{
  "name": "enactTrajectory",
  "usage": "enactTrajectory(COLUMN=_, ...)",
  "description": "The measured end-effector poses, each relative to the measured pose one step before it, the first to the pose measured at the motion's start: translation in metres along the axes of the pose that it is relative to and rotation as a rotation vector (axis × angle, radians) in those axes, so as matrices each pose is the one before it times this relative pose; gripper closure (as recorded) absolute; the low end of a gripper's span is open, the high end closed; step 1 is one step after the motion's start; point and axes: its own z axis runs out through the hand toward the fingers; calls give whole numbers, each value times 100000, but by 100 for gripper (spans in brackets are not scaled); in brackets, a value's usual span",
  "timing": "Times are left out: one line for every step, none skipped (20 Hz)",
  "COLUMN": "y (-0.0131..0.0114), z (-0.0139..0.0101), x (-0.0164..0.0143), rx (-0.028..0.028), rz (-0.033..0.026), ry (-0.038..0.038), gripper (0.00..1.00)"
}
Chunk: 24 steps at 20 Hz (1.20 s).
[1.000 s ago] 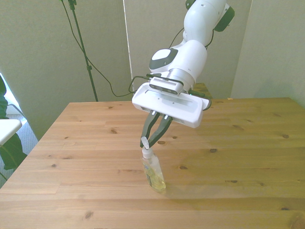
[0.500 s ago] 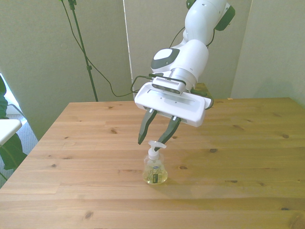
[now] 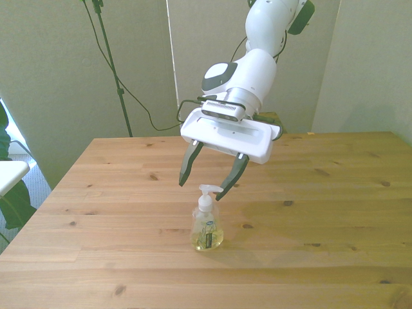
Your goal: Stand the sanitizer
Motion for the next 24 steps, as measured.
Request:
enactTrajectory(y=-110, z=-141, x=103, rx=307, rz=61, ry=-281, gripper=0)
enactTrajectory(y=-107, z=-105, x=13, rx=178, rz=-95, ry=-263, gripper=0)
enactTrajectory(y=-94, z=-87, x=-88, rx=-29, rz=-292, ry=-407, gripper=0)
enactTrajectory(y=-94, z=-76, x=-190, rx=-362, rz=-537, ry=-534, gripper=0)
enactTrajectory(y=-116, z=-117, x=-290, rx=-754, rz=-796, ry=-897, gripper=0)
enactTrajectory(y=-172, z=-177, x=-385, rx=-976, rz=-744, ry=-1261, gripper=0)
enactTrajectory(y=-196, z=-237, x=-366, rx=-1118, rz=-833, ry=-1544, gripper=0)
enactTrajectory(y=-212, z=-317, x=-359, rx=-1197, rz=-913, ry=-1970, gripper=0)
enactTrajectory(y=-223, z=-368, x=-264, rx=-1118, rz=-1246, ry=-2067, gripper=0)
enactTrajectory(y=-170, z=-457, x=-167, rx=-1042, rz=-1219, ry=-2301, gripper=0)
enactTrajectory(y=-105, z=-524, x=-53, rx=-800, rz=-1053, ry=-2299, gripper=0)
enactTrajectory(y=55, z=-519, x=32, rx=-928, rz=-1061, ry=-2311, gripper=0)
enactTrajectory(y=102, z=-575, x=41, rx=-962, rz=-911, ry=-2617, gripper=0)
enactTrajectory(y=218, z=-523, x=-75, rx=-1485, rz=-1231, ry=-2968, gripper=0)
enactTrajectory(y=243, z=-592, x=-215, rx=-1626, rz=-1457, ry=-3572, gripper=0)
enactTrajectory(y=256, z=-577, x=-309, rx=-1653, rz=-1411, ry=-3649, gripper=0)
enactTrajectory(y=240, z=-535, x=-274, rx=-1524, rz=-1463, ry=-3682, gripper=0)
enactTrajectory(y=171, z=-505, x=-157, rx=-1324, rz=-1617, ry=-3570, gripper=0)
enactTrajectory(y=53, z=-544, x=-68, rx=-1395, rz=-1647, ry=-3338, gripper=0)
enactTrajectory(y=153, z=-479, x=276, rx=-1190, rz=-1571, ry=-2679, gripper=0)
enactTrajectory(y=310, z=-328, x=312, rx=-1046, rz=-1590, ry=-2318, gripper=0)
enactTrajectory(y=369, z=-275, x=68, rx=-1134, rz=-1624, ry=-2540, gripper=0)
enactTrajectory(y=503, z=-209, x=162, rx=-1179, rz=-1427, ry=-1820, gripper=0)
enactTrajectory(y=627, z=-189, x=91, rx=-1435, rz=-1752, ry=-1772, gripper=0)
